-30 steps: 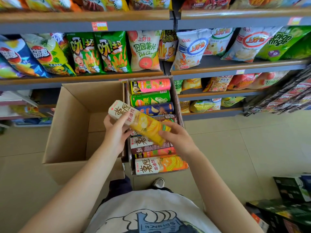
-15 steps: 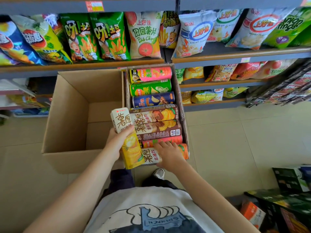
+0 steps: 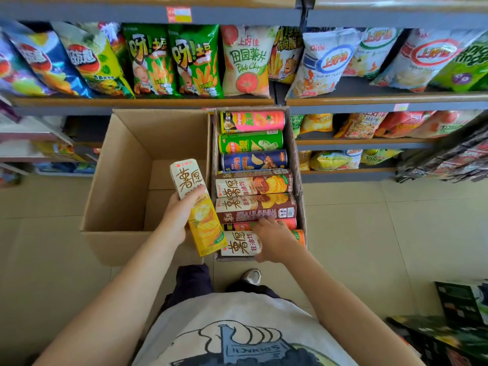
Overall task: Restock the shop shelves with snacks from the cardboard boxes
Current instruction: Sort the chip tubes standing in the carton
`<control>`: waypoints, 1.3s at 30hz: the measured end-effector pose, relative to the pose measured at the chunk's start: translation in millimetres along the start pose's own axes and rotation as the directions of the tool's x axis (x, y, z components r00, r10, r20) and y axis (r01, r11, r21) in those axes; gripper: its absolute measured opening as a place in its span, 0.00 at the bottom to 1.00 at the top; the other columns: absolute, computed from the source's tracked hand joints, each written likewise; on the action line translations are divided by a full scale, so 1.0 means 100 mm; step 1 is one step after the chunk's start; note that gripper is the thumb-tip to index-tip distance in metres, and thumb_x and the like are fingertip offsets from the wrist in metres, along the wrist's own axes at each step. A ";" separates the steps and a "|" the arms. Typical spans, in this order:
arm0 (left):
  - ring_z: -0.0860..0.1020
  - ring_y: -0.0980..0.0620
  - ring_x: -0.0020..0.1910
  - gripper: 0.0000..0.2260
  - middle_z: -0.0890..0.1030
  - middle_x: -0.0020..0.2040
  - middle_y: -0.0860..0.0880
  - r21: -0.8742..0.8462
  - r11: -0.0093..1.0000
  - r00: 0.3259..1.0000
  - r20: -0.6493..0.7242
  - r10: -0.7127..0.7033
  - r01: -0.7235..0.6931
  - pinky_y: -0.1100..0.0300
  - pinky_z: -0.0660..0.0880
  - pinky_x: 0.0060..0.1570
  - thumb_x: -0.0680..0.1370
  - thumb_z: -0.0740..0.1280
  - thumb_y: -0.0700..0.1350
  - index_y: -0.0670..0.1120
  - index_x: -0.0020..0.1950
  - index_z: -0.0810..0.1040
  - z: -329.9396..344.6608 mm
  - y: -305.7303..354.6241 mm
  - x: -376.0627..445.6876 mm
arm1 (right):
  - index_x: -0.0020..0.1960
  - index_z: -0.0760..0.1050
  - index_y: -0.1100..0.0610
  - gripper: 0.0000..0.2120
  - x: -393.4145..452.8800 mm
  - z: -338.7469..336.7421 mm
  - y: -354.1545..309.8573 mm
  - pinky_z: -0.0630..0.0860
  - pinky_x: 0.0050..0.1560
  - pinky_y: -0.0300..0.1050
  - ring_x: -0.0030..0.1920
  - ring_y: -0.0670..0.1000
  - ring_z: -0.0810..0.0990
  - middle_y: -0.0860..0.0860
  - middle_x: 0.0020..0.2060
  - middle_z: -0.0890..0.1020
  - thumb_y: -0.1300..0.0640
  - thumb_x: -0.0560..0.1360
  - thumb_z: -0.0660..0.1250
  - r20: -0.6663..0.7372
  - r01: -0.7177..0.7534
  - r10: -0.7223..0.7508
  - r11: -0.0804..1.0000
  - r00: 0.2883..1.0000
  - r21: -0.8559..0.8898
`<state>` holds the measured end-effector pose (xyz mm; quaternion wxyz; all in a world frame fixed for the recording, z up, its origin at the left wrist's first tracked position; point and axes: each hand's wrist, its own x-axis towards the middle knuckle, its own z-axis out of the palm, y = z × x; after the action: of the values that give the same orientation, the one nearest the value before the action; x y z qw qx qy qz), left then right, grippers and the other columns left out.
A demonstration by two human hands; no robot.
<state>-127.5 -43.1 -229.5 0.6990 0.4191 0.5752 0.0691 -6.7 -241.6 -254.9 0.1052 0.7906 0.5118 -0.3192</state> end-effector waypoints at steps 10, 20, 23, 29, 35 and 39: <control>0.85 0.47 0.46 0.15 0.86 0.50 0.46 -0.173 0.984 0.989 0.133 0.065 -0.041 0.50 0.79 0.50 0.77 0.69 0.55 0.50 0.61 0.79 -0.22 0.85 -0.27 | 0.59 0.77 0.55 0.12 -0.28 -1.24 0.10 0.81 0.46 0.47 0.47 0.53 0.85 0.54 0.49 0.85 0.53 0.78 0.68 -0.163 0.165 0.175 0.000 0.971 0.986; 0.86 0.49 0.39 0.17 0.87 0.45 0.46 -0.264 0.924 0.910 0.238 0.341 -0.277 0.52 0.77 0.42 0.78 0.64 0.61 0.49 0.54 0.82 -0.31 2.70 -0.76 | 0.67 0.76 0.55 0.25 -0.06 -3.24 -0.57 0.79 0.40 0.45 0.37 0.53 0.84 0.53 0.38 0.85 0.39 0.78 0.64 -0.143 0.226 0.295 -0.267 0.945 0.937; 0.86 0.50 0.37 0.18 0.87 0.42 0.48 -0.275 0.878 0.852 0.253 0.459 -0.391 0.55 0.79 0.37 0.78 0.64 0.62 0.50 0.55 0.81 -0.50 3.37 -0.79 | 0.59 0.79 0.64 0.16 -0.03 -3.93 -0.86 0.75 0.27 0.35 0.25 0.47 0.78 0.52 0.26 0.80 0.52 0.82 0.62 -0.332 0.360 0.228 -0.094 0.915 0.928; 0.81 0.53 0.33 0.08 0.84 0.39 0.52 -0.378 0.500 0.502 0.100 0.859 -0.779 0.59 0.79 0.30 0.82 0.64 0.51 0.51 0.58 0.77 -0.93 4.87 -0.85 | 0.60 0.77 0.59 0.14 0.21 -5.28 -1.57 0.83 0.49 0.56 0.44 0.54 0.84 0.57 0.48 0.84 0.54 0.77 0.69 -0.704 0.721 0.161 -0.219 0.691 0.658; 0.79 0.58 0.61 0.20 0.80 0.64 0.55 -0.245 0.235 0.236 0.026 0.971 -0.940 0.53 0.76 0.64 0.80 0.67 0.51 0.54 0.71 0.70 -1.20 6.01 -0.63 | 0.63 0.75 0.56 0.20 0.72 -6.35 -1.82 0.80 0.55 0.51 0.57 0.54 0.82 0.58 0.61 0.81 0.59 0.72 0.72 -0.905 0.918 0.182 0.027 0.384 0.395; 0.81 0.66 0.51 0.21 0.79 0.61 0.55 -0.174 0.229 0.222 0.061 0.973 -0.958 0.64 0.78 0.53 0.83 0.64 0.47 0.50 0.76 0.66 -1.14 6.31 -0.33 | 0.67 0.73 0.57 0.25 1.10 -6.65 -1.80 0.81 0.54 0.54 0.58 0.55 0.82 0.58 0.62 0.80 0.59 0.71 0.73 -0.882 0.887 0.195 0.093 0.429 0.452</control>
<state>7.0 399.1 216.8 0.5682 0.6538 0.1314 0.4820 129.7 248.9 221.2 -0.7396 0.5216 0.3873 -0.1761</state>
